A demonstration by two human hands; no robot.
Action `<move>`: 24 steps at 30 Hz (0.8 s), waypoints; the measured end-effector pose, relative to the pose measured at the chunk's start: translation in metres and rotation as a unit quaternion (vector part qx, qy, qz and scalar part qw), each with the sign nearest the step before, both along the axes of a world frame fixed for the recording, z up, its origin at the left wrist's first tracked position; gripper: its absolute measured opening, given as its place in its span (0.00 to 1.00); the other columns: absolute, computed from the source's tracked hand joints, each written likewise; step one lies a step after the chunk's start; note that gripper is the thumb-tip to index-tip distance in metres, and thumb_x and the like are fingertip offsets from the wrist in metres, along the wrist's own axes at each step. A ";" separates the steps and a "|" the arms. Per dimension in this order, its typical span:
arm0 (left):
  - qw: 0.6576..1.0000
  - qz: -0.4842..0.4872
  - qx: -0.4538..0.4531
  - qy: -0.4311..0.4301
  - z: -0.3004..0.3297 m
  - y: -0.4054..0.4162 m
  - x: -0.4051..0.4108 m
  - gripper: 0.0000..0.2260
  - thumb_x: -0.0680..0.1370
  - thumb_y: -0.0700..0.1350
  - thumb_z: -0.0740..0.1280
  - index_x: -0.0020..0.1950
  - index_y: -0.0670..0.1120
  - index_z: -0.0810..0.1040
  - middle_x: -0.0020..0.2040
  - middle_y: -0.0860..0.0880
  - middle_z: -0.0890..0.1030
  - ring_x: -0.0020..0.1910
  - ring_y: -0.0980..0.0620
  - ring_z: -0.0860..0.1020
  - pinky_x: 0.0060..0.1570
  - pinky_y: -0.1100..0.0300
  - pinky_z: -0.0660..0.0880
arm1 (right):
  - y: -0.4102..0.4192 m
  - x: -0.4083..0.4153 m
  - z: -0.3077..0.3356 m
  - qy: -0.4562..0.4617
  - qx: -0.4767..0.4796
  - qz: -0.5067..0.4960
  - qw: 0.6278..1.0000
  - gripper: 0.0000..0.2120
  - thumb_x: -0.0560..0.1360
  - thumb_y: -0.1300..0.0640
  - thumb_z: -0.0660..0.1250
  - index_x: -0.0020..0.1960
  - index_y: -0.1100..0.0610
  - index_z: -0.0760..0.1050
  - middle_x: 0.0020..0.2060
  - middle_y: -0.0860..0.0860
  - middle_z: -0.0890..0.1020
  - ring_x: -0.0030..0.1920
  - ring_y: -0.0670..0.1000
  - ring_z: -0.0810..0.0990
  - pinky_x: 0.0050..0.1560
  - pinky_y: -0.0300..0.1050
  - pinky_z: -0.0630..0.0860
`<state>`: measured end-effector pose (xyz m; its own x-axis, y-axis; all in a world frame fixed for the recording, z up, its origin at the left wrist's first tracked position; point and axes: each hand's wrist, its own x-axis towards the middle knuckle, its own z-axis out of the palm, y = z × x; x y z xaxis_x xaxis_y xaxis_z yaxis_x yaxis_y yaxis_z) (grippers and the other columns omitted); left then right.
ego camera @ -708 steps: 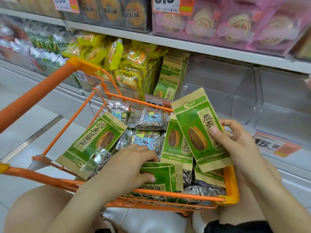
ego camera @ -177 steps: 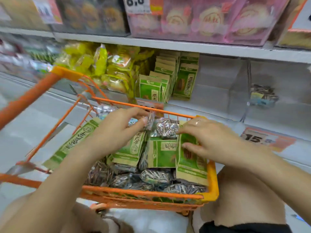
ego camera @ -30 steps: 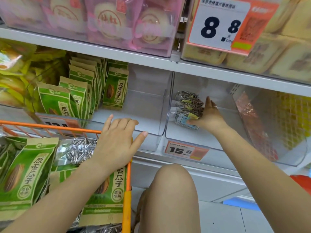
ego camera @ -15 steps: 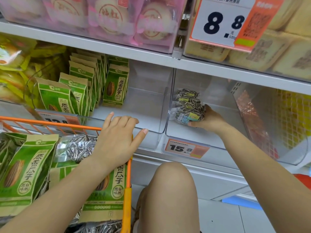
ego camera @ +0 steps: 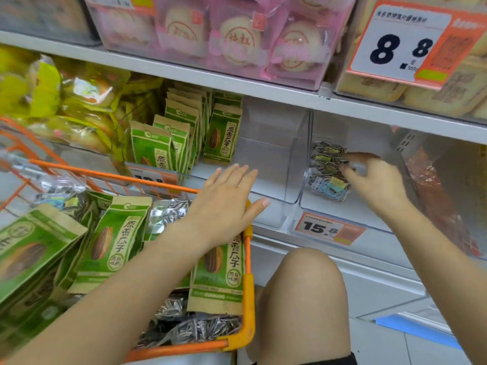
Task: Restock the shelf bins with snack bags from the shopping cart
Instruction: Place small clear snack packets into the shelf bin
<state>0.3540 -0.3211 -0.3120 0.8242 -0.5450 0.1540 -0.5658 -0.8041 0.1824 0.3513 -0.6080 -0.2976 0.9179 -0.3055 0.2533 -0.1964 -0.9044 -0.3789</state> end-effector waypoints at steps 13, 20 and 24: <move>0.984 0.173 -0.007 0.036 0.006 0.162 -0.080 0.20 0.78 0.53 0.62 0.68 0.48 0.71 0.70 0.48 0.70 0.68 0.48 0.67 0.66 0.54 0.66 | 0.202 -0.084 -0.015 -0.070 0.171 0.355 0.916 0.10 0.75 0.47 0.62 0.49 0.46 0.82 0.46 0.41 0.82 0.53 0.41 0.78 0.56 0.38 0.72; 0.909 0.393 0.135 0.044 0.013 0.236 -0.094 0.43 0.70 0.65 0.67 0.77 0.49 0.53 0.76 0.43 0.59 0.72 0.41 0.62 0.66 0.47 0.64 | 0.262 -0.085 -0.013 0.035 0.199 0.396 0.896 0.12 0.71 0.38 0.58 0.51 0.34 0.77 0.50 0.32 0.78 0.57 0.34 0.74 0.56 0.28 0.66; 0.900 0.417 0.116 0.041 0.006 0.244 -0.097 0.45 0.69 0.63 0.69 0.77 0.48 0.49 0.72 0.43 0.63 0.67 0.42 0.66 0.59 0.49 0.69 | 0.282 -0.080 -0.004 0.084 0.220 0.404 0.884 0.06 0.75 0.42 0.64 0.52 0.34 0.76 0.54 0.32 0.78 0.58 0.34 0.73 0.61 0.40 0.70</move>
